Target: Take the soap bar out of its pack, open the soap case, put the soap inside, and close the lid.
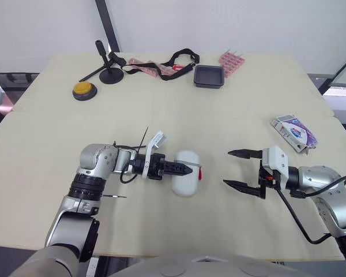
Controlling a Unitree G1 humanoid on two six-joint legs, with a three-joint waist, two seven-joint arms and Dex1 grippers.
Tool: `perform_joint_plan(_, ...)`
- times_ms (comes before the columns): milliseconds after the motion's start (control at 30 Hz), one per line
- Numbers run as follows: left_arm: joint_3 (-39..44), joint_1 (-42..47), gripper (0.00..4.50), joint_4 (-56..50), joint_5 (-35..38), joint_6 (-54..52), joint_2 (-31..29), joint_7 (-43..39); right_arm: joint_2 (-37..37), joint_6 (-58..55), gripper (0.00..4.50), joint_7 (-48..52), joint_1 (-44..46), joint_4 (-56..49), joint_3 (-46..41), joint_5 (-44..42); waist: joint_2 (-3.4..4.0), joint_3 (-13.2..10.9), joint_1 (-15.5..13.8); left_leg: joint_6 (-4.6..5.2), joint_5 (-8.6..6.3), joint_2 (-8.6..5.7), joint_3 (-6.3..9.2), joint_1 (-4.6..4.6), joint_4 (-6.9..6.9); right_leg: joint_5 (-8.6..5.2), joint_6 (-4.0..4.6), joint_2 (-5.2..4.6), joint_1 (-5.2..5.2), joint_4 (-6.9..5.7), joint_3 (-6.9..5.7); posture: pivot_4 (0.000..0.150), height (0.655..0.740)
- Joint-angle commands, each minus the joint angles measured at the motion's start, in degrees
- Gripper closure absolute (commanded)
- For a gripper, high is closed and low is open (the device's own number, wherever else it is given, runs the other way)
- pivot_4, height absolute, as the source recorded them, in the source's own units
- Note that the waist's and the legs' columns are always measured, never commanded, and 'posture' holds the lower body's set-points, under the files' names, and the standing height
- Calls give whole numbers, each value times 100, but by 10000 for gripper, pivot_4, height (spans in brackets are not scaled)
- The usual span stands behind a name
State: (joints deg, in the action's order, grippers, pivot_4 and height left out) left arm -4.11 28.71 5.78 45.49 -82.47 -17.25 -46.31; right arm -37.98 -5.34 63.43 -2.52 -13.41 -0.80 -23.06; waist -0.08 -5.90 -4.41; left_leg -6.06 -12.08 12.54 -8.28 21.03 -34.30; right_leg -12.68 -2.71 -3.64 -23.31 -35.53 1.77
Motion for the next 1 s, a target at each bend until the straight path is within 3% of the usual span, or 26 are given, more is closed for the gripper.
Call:
perform_joint_plan(33,-183,-152,25685,17,-429,254,-195,361,-51,88,334,-2,34,-75,-92,-35,1,1,3,17,-9,0,0,-6,0,1,1,-2,9,6,-1,1500,7400)
perform_joint_plan(100,-267,-174,25685,0,-436,315,-257,304,-59,61,334,15,56,-48,-119,-71,0,1,4,21,-11,-1,0,-16,1,1,2,-3,21,9,-2,1500,7400)
perform_joint_plan(167,-258,-177,15695,27,-433,419,-259,288,-56,14,0,25,63,-29,-146,-129,1,1,11,22,-11,-1,0,-24,2,0,2,-4,28,10,-2,1500,7400)
perform_joint_plan(333,-242,-113,168,74,-483,764,-296,201,-54,62,0,135,82,25,-151,-197,3,1,18,24,-10,-3,1,-36,11,0,2,-7,39,15,-6,1500,7400)
perform_joint_plan(767,-678,146,168,6,-1120,3094,-1547,-1372,-25,279,0,381,280,223,-170,-277,14,-14,143,24,10,-1,0,-41,53,2,5,-5,35,33,-15,1500,7400)
perform_joint_plan(1000,-215,-456,168,18,-2026,5875,-1601,-1440,-20,330,0,76,146,361,-467,-214,13,-15,117,0,5,-3,16,10,54,19,-26,-6,24,74,-58,1500,7400)
